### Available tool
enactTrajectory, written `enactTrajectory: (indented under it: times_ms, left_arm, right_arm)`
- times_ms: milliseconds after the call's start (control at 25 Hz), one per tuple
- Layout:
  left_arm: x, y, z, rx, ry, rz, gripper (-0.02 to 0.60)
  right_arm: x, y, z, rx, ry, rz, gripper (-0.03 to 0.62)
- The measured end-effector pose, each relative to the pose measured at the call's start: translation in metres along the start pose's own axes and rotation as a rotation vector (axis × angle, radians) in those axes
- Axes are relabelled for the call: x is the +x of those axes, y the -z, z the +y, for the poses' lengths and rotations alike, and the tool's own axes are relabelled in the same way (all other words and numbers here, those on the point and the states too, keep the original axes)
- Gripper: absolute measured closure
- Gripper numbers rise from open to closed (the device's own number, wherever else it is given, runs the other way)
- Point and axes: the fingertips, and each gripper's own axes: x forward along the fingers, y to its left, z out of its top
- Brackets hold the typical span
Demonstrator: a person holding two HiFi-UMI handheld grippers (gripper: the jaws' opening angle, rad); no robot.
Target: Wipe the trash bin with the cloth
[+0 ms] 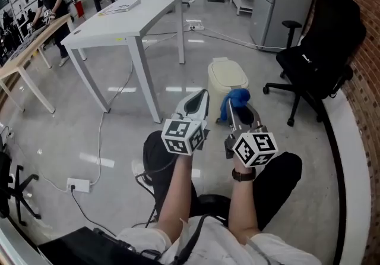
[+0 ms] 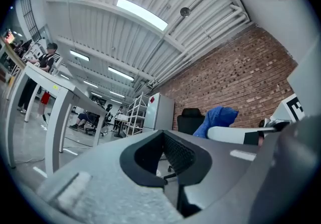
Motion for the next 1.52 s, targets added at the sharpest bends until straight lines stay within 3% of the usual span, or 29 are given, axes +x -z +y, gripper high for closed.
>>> enactTrajectory:
  times_ms: [240,520,720,960,1200,1520]
  left_arm:
    - [0.007,0.04,-0.013,0.004,0.013,0.034,0.583]
    - [0.018,0.079,0.071,-0.03,-0.09,0.078,0.583]
    - [0.049,0.083,0.126,-0.014,-0.117,0.102,0.584]
    - [0.105,0.069,0.164,0.002,-0.065,0.116,0.583]
    - [0.15,0.066,0.185,0.009,0.061,0.111,0.583]
    - [0.178,0.059,0.198,0.021,0.16,0.096,0.583]
  right_arm:
    - [-0.003,0.047,-0.031,0.069,0.05,0.071,0.53]
    - [0.061,0.124,-0.046,0.152,0.114,0.154,0.53]
    - [0.115,0.134,-0.049,0.133,0.104,0.168,0.53]
    - [0.166,0.123,-0.077,0.128,0.158,0.116,0.53]
    - [0.206,0.118,-0.1,0.145,0.245,0.073,0.53]
    - [0.241,0.098,-0.097,0.147,0.276,-0.002,0.531]
